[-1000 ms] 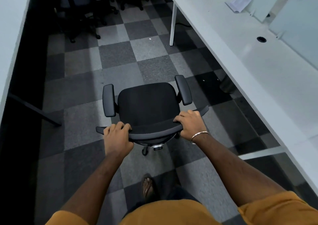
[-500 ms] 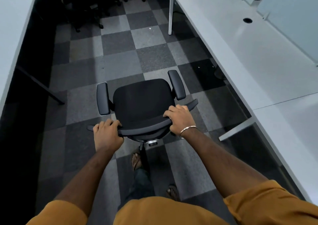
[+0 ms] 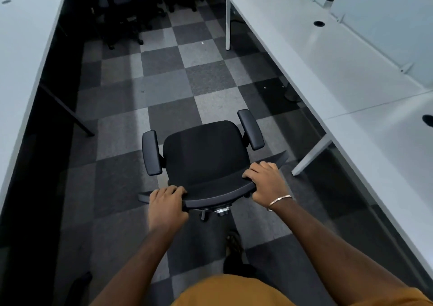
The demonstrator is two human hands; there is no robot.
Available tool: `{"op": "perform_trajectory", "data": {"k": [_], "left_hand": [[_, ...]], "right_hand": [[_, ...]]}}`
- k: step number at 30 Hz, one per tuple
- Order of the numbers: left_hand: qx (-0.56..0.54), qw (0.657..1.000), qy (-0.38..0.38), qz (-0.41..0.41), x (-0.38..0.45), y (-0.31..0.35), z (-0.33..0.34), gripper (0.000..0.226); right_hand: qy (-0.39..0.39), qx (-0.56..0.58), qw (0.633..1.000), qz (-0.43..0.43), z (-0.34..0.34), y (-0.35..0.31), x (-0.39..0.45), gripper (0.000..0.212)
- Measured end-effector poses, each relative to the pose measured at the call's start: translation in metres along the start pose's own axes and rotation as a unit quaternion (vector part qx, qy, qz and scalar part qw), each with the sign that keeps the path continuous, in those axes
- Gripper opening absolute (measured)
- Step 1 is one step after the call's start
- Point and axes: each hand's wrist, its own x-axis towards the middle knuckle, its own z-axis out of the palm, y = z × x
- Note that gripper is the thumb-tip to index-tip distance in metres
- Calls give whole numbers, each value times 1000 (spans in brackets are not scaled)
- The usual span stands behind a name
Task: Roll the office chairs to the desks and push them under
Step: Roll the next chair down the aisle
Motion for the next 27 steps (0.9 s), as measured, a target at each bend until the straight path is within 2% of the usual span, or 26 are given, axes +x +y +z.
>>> {"op": "perform_trajectory", "data": {"k": [5, 10, 18, 27], "left_hand": [[-2, 996, -11, 86, -71, 11, 10, 43], [6, 991, -31, 130, -148, 33, 16, 42], [24, 977, -70, 199, -251, 80, 26, 44], [55, 972, -74, 216, -368, 142, 50, 44]], "right_hand": [[32, -21, 998, 42, 6, -20, -86, 44], [5, -34, 997, 67, -3, -32, -177, 47], [3, -18, 994, 108, -8, -46, -314, 49], [13, -5, 995, 101, -21, -35, -447, 48]]}}
